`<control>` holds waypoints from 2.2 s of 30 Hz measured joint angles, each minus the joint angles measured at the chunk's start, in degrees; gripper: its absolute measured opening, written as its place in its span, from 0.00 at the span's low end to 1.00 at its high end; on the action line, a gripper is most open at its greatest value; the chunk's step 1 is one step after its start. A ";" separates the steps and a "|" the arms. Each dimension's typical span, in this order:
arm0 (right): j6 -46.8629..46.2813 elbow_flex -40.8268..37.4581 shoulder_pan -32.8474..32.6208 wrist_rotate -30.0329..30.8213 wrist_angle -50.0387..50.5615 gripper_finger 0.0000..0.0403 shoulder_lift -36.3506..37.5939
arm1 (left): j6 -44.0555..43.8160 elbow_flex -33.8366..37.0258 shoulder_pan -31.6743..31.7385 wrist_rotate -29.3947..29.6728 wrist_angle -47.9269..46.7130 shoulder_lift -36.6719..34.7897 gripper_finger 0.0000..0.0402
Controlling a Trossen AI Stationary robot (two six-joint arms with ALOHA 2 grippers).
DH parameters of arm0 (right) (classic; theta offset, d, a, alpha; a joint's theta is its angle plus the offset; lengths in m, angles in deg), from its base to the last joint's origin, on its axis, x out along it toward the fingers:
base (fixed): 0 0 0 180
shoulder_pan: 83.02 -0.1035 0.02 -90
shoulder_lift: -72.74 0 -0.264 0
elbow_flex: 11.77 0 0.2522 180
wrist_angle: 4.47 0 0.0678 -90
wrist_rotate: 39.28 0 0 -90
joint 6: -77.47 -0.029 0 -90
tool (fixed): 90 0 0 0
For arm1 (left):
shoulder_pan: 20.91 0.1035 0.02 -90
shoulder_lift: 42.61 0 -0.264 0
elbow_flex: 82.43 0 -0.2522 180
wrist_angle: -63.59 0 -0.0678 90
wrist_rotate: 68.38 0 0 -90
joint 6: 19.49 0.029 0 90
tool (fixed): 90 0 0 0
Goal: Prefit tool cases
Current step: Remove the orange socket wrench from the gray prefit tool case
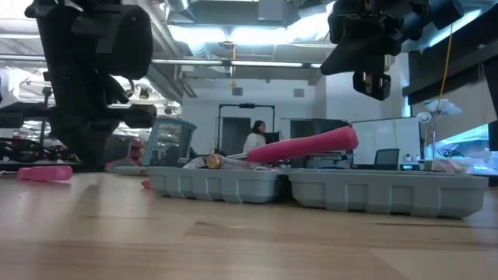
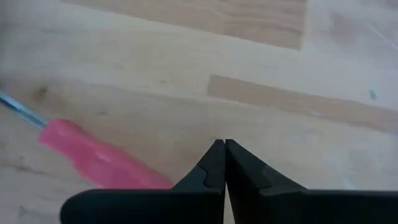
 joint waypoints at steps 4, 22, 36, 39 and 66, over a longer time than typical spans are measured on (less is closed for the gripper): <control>0.00 0.00 0.02 -0.03 -0.05 0.00 0.00 | -0.82 0.00 -0.43 -1.65 -2.11 0.00 0.00; 0.44 0.00 -0.01 -0.53 -0.08 0.00 0.00 | -1.24 -1.39 -4.99 -9.58 -0.74 2.23 0.00; 0.52 0.00 -0.01 0.07 -0.02 0.00 0.00 | -1.37 -1.70 -5.11 -8.10 -4.41 2.09 0.00; 0.55 0.00 -0.01 0.61 -0.10 0.00 -0.20 | 2.18 -1.70 -3.80 -4.29 -0.82 2.08 0.00; -1.01 0.00 0.01 1.04 -0.12 0.00 -0.26 | 65.16 -1.29 18.41 -11.08 4.22 1.97 0.00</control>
